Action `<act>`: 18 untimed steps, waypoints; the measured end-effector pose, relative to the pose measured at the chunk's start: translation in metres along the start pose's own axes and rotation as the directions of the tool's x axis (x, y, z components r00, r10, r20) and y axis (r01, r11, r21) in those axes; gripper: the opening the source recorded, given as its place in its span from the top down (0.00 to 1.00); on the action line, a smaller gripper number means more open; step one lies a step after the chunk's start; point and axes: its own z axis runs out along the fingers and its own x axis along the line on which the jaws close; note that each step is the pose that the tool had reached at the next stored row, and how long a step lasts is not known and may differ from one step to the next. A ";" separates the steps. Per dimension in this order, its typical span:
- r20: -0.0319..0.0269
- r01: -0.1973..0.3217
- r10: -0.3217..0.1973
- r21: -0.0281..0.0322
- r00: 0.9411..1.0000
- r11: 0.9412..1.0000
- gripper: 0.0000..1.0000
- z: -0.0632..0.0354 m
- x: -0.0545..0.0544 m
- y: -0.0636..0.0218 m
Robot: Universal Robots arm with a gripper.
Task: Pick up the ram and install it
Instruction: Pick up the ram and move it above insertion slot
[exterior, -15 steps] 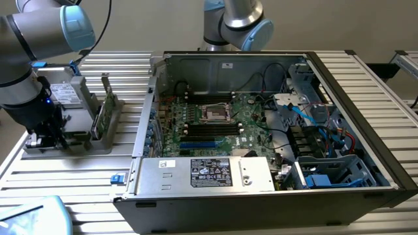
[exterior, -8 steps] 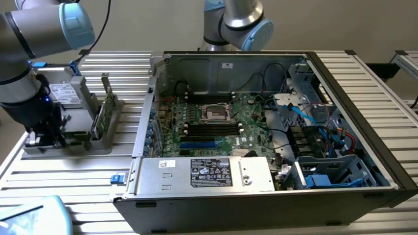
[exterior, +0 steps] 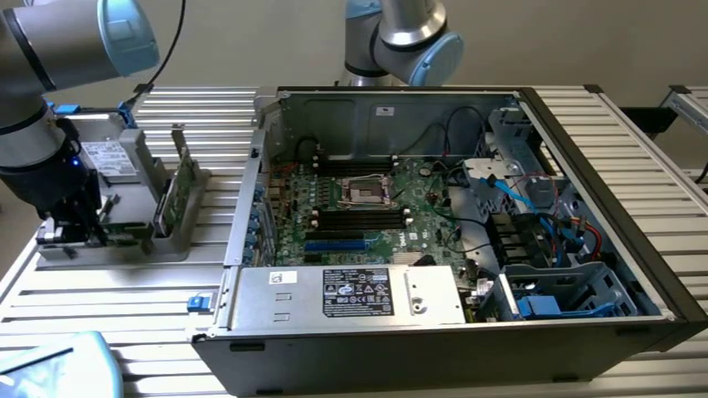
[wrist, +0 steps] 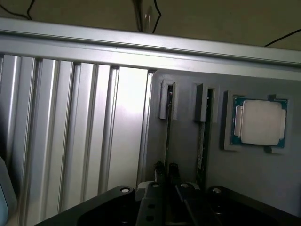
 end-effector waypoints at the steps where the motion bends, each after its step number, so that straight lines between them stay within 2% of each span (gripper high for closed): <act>1: 0.000 0.000 0.000 -0.001 1.000 1.000 0.86 -0.0016 0.000 0.0000; 6: 0.001 0.000 0.000 -0.010 1.000 1.000 0.86 -0.0110 0.000 -0.0001; 10: 0.001 0.000 0.000 -0.020 1.000 1.000 0.86 -0.0200 0.000 -0.0004; 14: 0.002 0.000 0.001 -0.032 1.000 1.000 0.86 -0.0308 0.000 -0.0021; 18: 0.003 -0.001 0.001 -0.046 1.000 0.999 0.86 -0.0428 0.000 -0.0084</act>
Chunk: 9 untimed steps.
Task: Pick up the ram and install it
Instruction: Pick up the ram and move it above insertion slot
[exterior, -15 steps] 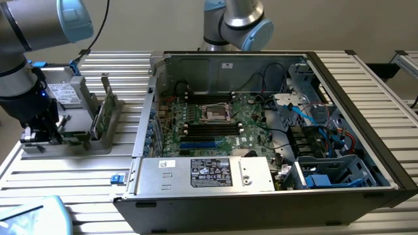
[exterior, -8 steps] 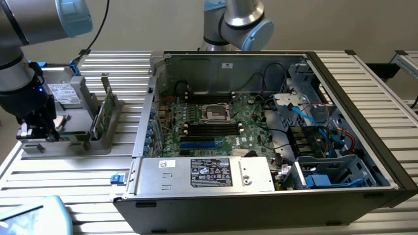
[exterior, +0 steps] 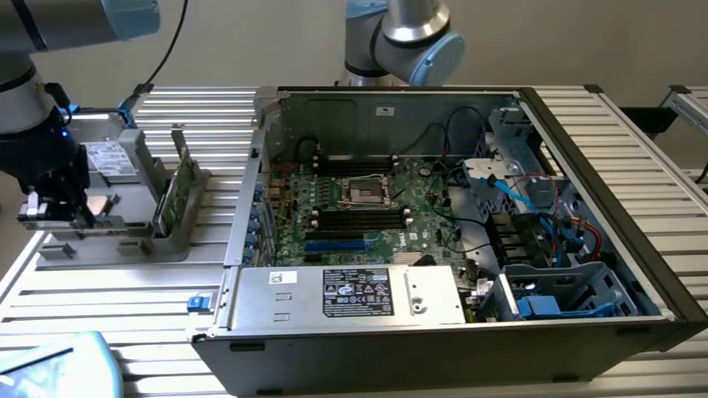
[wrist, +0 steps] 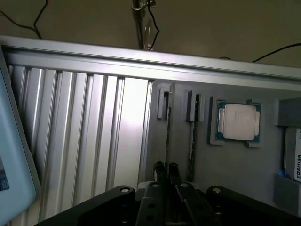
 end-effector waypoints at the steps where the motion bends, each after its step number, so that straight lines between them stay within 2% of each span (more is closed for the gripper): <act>1: 0.000 0.000 0.000 -0.004 1.000 1.000 0.86 -0.0025 0.000 -0.0022; 9: 0.003 0.000 0.000 -0.029 1.000 1.000 0.86 -0.0205 0.002 -0.0202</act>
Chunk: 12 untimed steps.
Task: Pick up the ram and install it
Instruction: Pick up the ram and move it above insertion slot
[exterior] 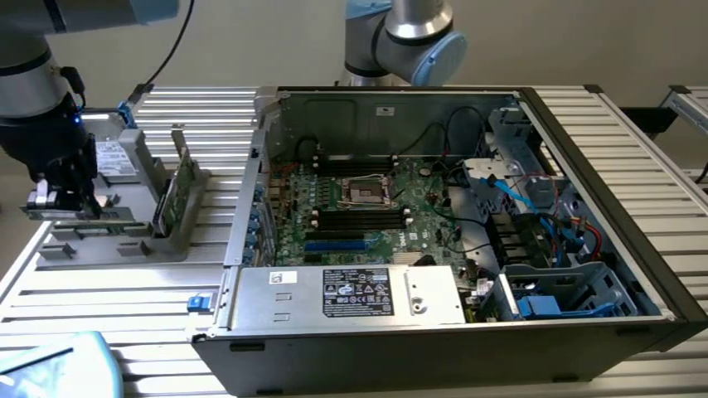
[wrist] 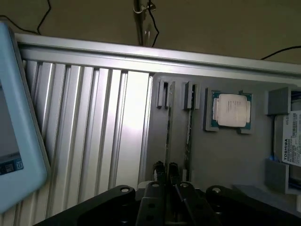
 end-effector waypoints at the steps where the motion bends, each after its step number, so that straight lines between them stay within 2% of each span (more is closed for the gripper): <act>1: 0.000 0.000 0.000 -0.004 1.000 1.000 0.86 -0.0026 0.000 -0.0020; 7: 0.002 0.000 0.000 -0.023 1.000 1.000 0.86 -0.0188 0.001 -0.0143; 12: 0.003 0.000 0.000 -0.031 1.000 1.000 0.86 -0.0373 0.002 -0.0260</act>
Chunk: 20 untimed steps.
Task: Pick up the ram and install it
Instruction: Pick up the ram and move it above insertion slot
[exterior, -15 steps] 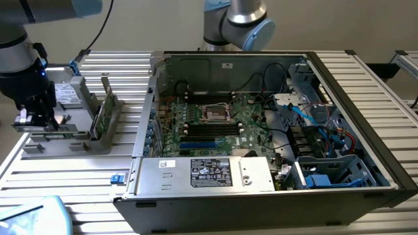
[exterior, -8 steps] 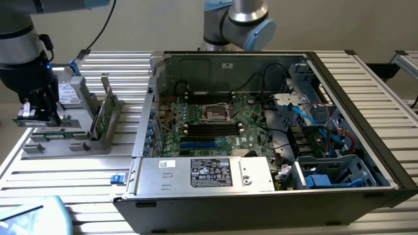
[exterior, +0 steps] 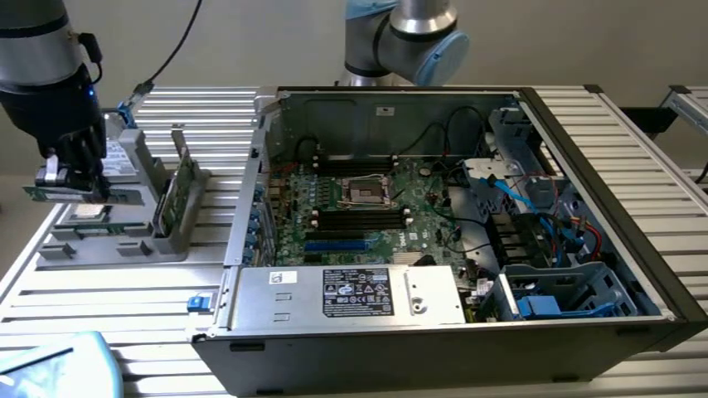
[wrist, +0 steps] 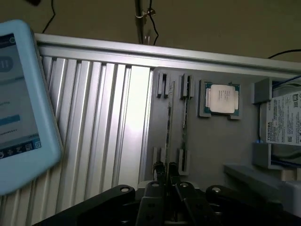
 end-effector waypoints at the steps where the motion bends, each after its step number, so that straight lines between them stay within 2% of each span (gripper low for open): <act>1: 0.000 0.000 0.000 -0.001 1.000 1.000 0.86 -0.0047 0.000 -0.0026; 10: 0.000 0.000 0.000 -0.003 1.000 1.000 0.86 -0.0464 0.002 -0.0288; 20: 0.001 0.000 0.000 -0.009 1.000 1.000 0.86 -0.0831 0.004 -0.0599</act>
